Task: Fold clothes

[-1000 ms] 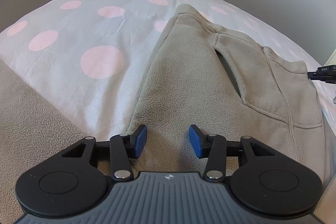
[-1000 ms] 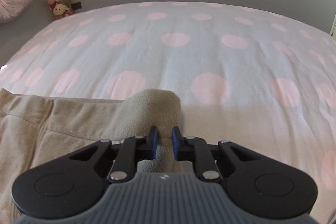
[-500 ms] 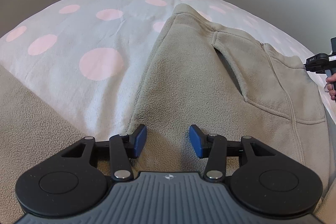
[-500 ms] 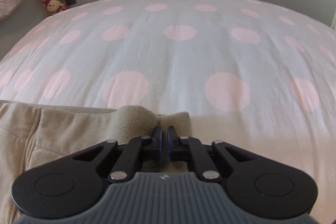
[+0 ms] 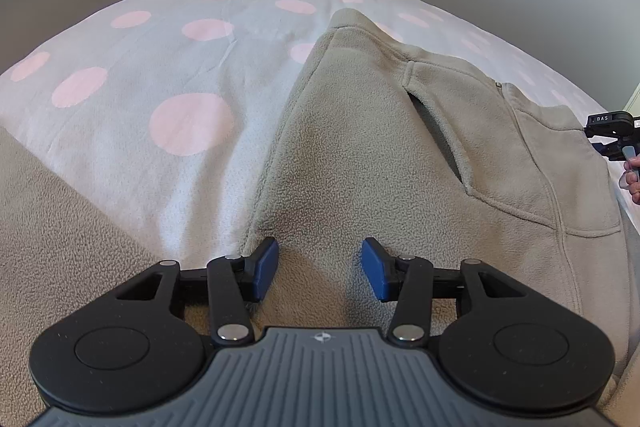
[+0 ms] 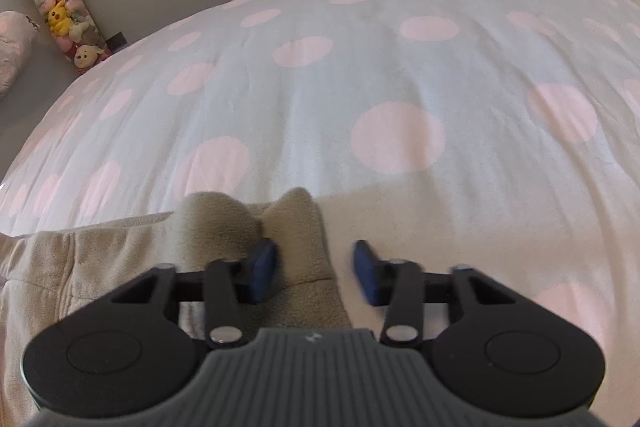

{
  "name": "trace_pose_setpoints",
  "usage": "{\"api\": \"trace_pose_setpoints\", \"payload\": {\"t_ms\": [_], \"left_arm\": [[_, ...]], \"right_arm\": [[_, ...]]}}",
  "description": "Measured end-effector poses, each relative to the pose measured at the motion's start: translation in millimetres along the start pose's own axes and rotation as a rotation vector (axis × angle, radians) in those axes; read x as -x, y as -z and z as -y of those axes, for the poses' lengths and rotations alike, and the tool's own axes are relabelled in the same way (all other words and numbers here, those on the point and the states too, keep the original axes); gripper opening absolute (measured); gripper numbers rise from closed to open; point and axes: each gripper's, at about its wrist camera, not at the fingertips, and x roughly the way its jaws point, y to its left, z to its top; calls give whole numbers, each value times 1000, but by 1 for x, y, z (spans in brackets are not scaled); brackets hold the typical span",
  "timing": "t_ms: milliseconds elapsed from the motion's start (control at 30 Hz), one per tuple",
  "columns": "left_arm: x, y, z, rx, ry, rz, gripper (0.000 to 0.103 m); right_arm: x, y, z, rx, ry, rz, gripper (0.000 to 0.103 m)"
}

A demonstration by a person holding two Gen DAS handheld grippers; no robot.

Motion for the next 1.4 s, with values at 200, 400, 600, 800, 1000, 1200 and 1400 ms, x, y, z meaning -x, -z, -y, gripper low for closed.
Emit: {"api": "trace_pose_setpoints", "payload": {"t_ms": [200, 400, 600, 800, 1000, 1200, 1400], "left_arm": [[2, 0, -2, 8, 8, 7, 45], [1, -1, -2, 13, 9, 8, 45], [1, -1, -2, 17, 11, 9, 45], [1, -2, -5, 26, 17, 9, 45], [1, -2, -5, 34, 19, 9, 45], [5, -3, -7, 57, 28, 7, 45], [10, -3, -18, 123, 60, 6, 45]], "right_arm": [[44, -19, -8, 109, 284, 157, 0], [60, -28, 36, -14, 215, 125, 1], [55, 4, 34, 33, 80, 8, 36], [69, 48, 17, 115, 14, -70, 46], [97, 87, 7, 162, -21, -143, 46], [109, 110, -13, 265, 95, -134, 10], [136, 114, -6, 282, 215, -64, 9]]}}
